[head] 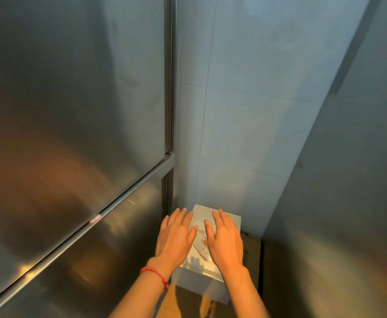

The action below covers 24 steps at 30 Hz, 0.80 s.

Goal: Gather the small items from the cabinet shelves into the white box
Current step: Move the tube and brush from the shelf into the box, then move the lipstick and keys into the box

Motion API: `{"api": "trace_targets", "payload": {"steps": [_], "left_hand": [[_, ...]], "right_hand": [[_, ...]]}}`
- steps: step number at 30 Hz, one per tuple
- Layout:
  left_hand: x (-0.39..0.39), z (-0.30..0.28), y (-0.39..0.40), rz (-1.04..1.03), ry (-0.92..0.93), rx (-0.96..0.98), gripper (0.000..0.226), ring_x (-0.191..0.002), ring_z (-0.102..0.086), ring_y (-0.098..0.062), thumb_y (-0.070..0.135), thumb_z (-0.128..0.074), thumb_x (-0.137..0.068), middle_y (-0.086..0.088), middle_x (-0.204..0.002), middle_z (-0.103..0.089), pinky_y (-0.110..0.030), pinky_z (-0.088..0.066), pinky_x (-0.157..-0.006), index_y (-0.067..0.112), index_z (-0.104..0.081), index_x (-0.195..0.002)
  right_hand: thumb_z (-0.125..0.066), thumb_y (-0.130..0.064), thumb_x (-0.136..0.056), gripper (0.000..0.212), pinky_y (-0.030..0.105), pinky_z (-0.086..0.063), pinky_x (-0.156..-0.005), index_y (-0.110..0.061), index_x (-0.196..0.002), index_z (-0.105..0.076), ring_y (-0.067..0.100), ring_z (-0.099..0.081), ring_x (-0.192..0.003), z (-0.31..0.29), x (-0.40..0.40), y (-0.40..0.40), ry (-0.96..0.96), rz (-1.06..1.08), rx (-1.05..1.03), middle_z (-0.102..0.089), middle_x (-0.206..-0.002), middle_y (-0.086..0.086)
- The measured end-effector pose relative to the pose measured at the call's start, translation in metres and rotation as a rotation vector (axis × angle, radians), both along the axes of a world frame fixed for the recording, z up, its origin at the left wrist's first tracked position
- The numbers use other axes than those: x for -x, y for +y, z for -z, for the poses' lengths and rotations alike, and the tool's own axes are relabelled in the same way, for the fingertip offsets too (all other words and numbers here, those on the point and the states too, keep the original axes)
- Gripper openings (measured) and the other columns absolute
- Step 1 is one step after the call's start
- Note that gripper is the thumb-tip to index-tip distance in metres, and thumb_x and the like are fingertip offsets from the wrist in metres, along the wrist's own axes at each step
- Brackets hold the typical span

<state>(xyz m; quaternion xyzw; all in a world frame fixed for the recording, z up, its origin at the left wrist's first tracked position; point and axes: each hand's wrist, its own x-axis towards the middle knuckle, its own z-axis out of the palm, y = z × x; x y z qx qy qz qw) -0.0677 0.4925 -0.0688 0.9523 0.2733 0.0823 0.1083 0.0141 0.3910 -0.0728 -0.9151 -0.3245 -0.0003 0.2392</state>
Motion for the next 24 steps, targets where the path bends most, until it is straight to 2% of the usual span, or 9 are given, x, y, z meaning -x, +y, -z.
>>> {"api": "trace_targets", "payload": {"steps": [11,24], "left_hand": [[0.072,-0.06,-0.031,-0.136,-0.057,-0.063,0.051,-0.145,-0.007,-0.011,0.041,-0.023,-0.102,0.004,-0.157,-0.015,-0.03,-0.005,-0.116,0.024,-0.019,-0.15],[0.156,-0.11,-0.051,-0.137,-0.074,-0.15,0.05,-0.145,-0.01,-0.014,0.04,-0.025,-0.102,0.001,-0.156,-0.018,-0.034,-0.007,-0.118,0.022,-0.021,-0.149]], "right_hand": [[-0.025,-0.043,-0.102,0.052,0.022,-0.011,-0.114,-0.022,-0.149,-0.025,0.011,-0.014,-0.144,-0.064,0.059,-0.023,-0.065,-0.119,-0.033,-0.02,-0.156,-0.004],[-0.026,-0.045,-0.102,0.052,0.026,-0.011,-0.115,-0.022,-0.148,-0.028,0.013,-0.015,-0.144,-0.115,0.134,-0.039,-0.158,-0.218,-0.024,-0.024,-0.155,-0.003]]}}
